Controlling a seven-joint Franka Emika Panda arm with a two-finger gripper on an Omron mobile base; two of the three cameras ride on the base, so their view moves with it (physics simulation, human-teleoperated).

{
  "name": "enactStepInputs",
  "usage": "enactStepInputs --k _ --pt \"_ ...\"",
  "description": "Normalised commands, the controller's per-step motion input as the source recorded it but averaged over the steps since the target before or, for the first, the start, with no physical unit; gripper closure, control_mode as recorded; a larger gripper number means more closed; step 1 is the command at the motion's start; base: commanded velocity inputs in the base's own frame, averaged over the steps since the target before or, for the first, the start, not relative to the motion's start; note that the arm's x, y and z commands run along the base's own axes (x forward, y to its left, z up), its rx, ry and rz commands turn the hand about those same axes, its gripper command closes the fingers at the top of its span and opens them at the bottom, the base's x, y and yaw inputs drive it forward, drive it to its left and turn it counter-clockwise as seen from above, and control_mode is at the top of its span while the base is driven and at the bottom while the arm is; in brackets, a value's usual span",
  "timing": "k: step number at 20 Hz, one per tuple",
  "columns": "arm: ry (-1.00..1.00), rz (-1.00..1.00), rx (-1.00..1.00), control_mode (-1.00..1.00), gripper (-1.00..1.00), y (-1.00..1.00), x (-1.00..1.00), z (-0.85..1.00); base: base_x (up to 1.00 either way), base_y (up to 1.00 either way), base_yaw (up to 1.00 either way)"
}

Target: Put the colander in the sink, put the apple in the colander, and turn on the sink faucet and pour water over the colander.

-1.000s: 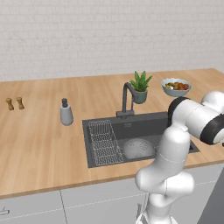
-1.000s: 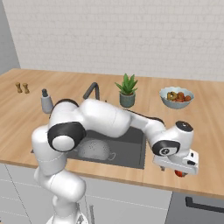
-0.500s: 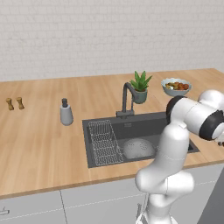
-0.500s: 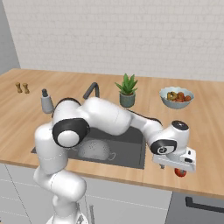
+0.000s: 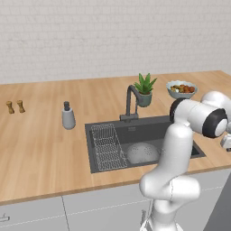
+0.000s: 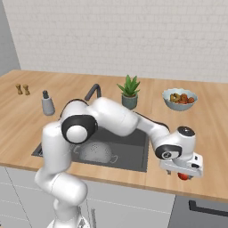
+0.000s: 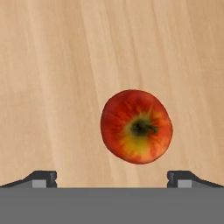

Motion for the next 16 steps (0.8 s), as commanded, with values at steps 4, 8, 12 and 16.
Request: enactStepInputs --k 4,8,12,16 --pt "0.00 0.00 0.00 -1.00 -1.00 -0.24 0.24 -0.04 0.00 0.00 0.00" --pt "0.00 0.00 0.00 -1.00 -1.00 -0.14 0.15 -0.13 0.00 0.00 0.00" --pt "0.00 0.00 0.00 -1.00 -1.00 -0.07 0.08 -0.23 0.00 0.00 0.00" --pt "0.00 0.00 0.00 -1.00 -1.00 0.00 0.04 -0.25 0.00 0.00 0.00"
